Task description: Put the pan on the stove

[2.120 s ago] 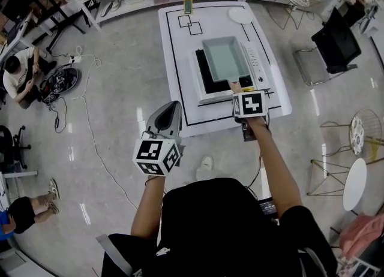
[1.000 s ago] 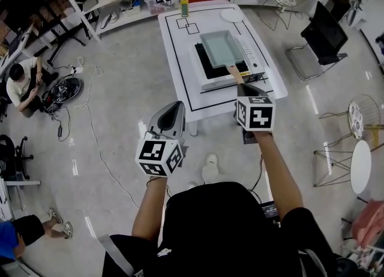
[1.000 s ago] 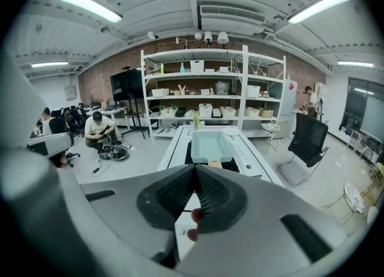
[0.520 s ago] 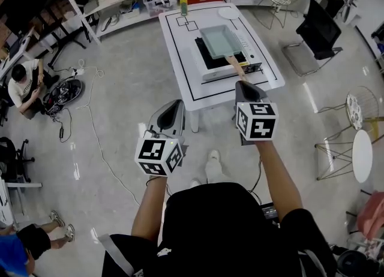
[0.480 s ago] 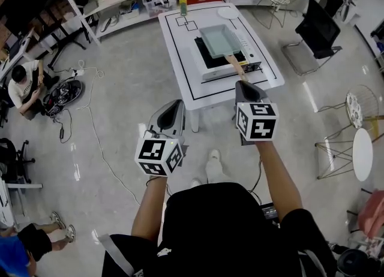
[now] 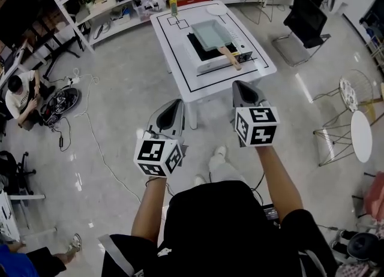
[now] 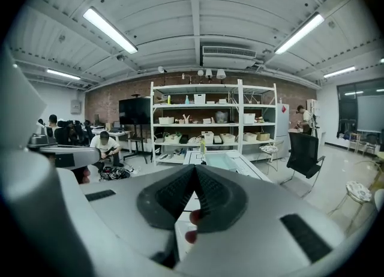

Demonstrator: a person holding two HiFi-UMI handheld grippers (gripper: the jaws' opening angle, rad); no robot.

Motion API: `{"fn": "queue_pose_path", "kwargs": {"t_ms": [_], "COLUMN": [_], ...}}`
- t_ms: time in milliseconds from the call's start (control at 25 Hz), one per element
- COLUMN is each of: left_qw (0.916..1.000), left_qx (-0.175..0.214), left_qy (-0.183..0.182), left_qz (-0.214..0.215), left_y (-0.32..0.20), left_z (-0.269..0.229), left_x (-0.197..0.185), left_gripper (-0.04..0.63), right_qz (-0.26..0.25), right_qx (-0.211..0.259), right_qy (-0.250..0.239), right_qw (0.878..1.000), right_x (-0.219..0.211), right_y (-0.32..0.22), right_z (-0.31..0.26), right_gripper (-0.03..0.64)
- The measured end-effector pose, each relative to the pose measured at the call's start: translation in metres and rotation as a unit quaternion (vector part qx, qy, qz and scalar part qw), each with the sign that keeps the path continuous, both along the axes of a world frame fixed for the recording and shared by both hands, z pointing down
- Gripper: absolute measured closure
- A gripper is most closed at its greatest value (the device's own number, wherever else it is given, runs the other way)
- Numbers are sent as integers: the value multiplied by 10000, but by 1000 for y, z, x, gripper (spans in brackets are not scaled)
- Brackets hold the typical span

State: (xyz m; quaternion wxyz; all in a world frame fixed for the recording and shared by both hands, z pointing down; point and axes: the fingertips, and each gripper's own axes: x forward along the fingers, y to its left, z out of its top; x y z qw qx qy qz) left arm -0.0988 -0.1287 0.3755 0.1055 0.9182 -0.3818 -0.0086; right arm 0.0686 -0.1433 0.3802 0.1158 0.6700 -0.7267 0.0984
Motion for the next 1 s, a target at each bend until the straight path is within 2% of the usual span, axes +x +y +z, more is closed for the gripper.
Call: {"fn": "queue_pose_path", "kwargs": {"t_ms": [280, 440, 600, 1000], "left_qw": [9999, 9996, 9989, 9994], "left_qx": [121, 29, 97, 190], "left_qy": [-8, 271, 430, 298], "left_qz": [13, 73, 130, -22], "left_y": [14, 19, 26, 43], "left_z": [-7, -16, -31, -43], "left_x": [-1, 7, 21, 60], "left_gripper": [584, 584, 584, 584], "right_qz": [-71, -112, -167, -310], "right_qx": [232, 259, 268, 323], "right_qy": [68, 83, 66, -36], "right_qw": [9997, 9996, 9995, 9990], "right_x": [-8, -3, 7, 43], "right_y": [20, 26, 31, 47], "right_z": [-15, -17, -17, -24], "right_gripper": [614, 614, 614, 614]}}
